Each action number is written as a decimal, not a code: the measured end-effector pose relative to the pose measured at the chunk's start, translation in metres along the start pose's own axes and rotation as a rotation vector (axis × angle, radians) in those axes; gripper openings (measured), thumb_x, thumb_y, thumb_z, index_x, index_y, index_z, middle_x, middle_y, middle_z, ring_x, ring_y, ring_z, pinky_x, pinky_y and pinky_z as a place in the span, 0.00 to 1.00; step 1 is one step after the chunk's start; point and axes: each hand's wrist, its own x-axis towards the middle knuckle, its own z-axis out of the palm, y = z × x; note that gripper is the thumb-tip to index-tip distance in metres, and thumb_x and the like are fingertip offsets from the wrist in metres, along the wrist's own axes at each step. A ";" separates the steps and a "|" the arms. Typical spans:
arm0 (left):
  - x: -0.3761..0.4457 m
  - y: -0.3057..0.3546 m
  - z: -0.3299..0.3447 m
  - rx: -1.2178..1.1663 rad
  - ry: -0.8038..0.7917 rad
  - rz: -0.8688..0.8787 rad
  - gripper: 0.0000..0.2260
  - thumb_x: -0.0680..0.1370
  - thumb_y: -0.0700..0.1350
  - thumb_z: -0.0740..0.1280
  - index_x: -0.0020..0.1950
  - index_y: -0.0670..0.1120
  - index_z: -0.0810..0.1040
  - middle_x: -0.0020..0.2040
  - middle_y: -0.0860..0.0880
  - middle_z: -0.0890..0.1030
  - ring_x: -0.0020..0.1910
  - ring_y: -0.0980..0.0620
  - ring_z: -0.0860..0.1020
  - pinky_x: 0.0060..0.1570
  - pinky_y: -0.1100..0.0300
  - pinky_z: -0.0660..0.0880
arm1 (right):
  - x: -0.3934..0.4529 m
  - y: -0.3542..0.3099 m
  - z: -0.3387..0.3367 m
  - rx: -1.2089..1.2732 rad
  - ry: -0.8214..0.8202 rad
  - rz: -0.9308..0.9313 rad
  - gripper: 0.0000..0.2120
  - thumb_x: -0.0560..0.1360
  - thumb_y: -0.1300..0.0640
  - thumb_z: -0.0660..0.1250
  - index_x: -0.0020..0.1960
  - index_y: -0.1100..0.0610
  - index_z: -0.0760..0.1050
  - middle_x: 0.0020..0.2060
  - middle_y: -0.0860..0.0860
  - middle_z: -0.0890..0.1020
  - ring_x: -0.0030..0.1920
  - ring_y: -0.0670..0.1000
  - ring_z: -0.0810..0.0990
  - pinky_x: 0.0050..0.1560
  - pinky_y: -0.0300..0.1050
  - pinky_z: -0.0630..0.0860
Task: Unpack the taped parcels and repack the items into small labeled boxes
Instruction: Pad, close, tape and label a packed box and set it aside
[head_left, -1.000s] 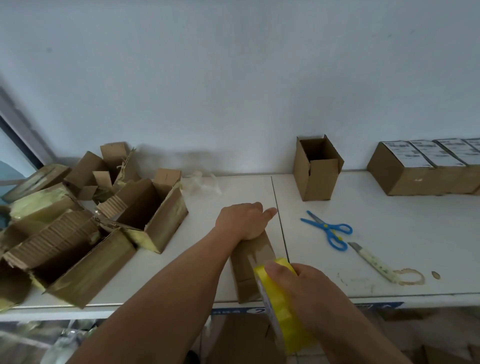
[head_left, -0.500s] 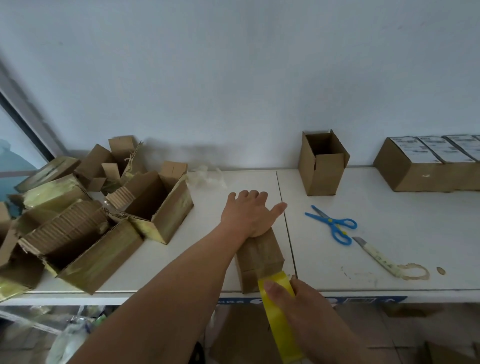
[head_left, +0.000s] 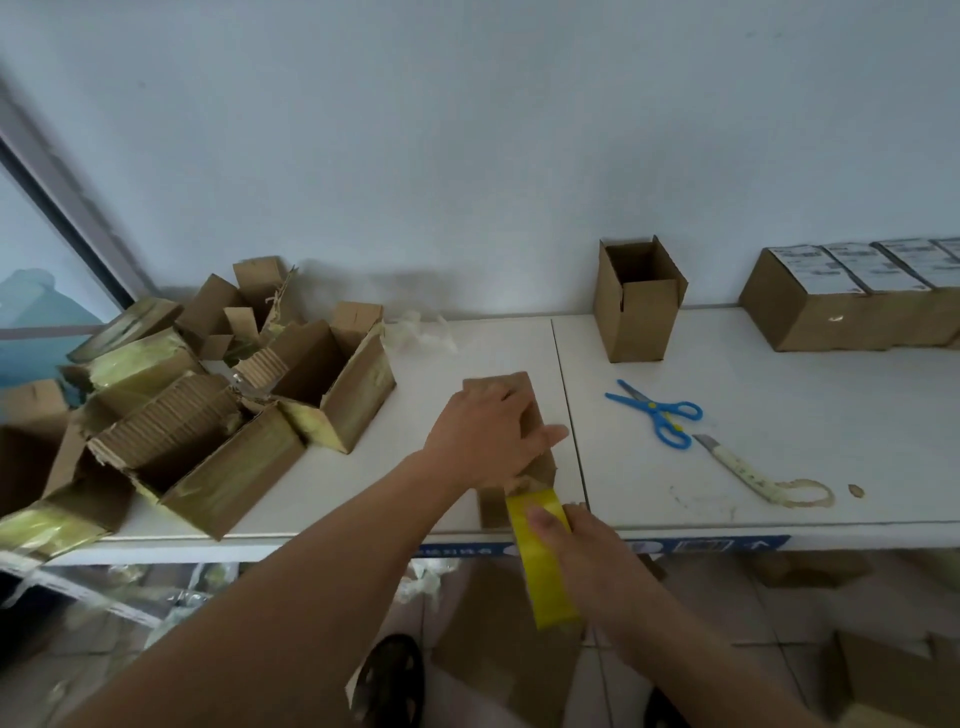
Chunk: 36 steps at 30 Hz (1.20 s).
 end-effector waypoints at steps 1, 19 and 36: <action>-0.010 -0.002 0.001 -0.043 -0.093 -0.009 0.41 0.75 0.75 0.48 0.78 0.47 0.59 0.78 0.48 0.59 0.76 0.46 0.61 0.73 0.45 0.59 | -0.002 0.001 0.001 0.031 -0.007 -0.016 0.15 0.79 0.39 0.57 0.55 0.48 0.71 0.49 0.49 0.77 0.50 0.49 0.78 0.53 0.50 0.77; 0.008 0.005 0.002 -0.197 -0.102 -0.036 0.46 0.73 0.73 0.60 0.80 0.45 0.51 0.79 0.54 0.50 0.74 0.45 0.62 0.72 0.48 0.64 | 0.007 0.014 0.003 0.267 -0.015 0.021 0.12 0.78 0.42 0.63 0.55 0.49 0.74 0.51 0.52 0.81 0.51 0.53 0.81 0.57 0.54 0.78; 0.028 -0.014 0.010 0.055 -0.088 0.098 0.46 0.73 0.74 0.55 0.80 0.46 0.49 0.80 0.50 0.51 0.79 0.48 0.47 0.76 0.45 0.52 | 0.030 0.015 0.002 0.166 0.025 0.048 0.14 0.78 0.38 0.61 0.45 0.49 0.72 0.46 0.49 0.78 0.48 0.51 0.78 0.55 0.50 0.75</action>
